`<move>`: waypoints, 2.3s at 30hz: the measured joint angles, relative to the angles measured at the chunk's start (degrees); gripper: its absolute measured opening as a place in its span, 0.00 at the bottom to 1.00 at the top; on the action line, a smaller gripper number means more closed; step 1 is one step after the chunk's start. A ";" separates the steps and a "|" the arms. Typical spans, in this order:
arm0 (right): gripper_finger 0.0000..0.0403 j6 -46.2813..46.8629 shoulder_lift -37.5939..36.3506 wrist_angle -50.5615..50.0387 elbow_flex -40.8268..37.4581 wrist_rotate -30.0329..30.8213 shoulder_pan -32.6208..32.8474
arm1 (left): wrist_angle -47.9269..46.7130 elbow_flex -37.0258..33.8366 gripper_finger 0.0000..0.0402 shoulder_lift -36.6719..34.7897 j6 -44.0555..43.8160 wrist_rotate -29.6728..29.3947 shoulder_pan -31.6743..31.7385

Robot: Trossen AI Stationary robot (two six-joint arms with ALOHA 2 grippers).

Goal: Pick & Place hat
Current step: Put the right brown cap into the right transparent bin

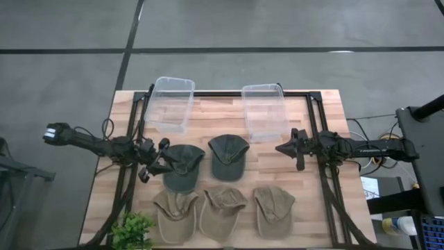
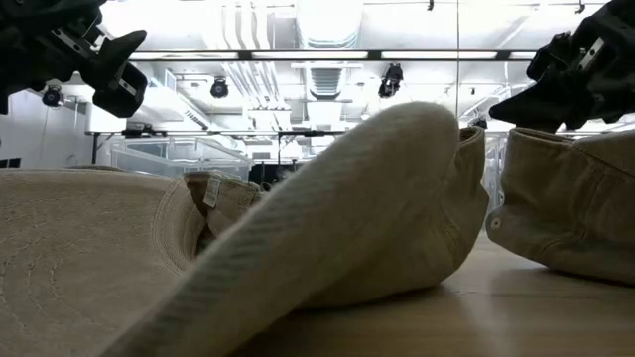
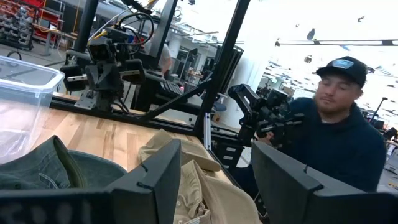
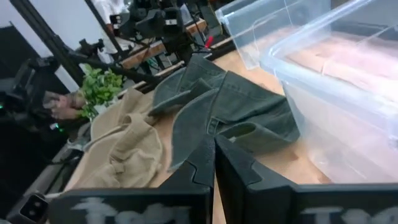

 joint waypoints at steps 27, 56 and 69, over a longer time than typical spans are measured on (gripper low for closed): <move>0.12 35.78 6.68 -1.01 0.00 -23.55 2.81 | 0.00 -0.02 0.47 0.00 0.01 0.00 -0.02; 0.38 64.95 28.53 -26.12 26.89 -3.93 34.34 | -0.02 -0.02 0.47 0.00 0.00 0.00 0.00; 0.39 74.83 58.13 -44.03 47.94 -4.57 45.77 | -0.68 0.00 0.47 0.00 0.01 0.00 -0.04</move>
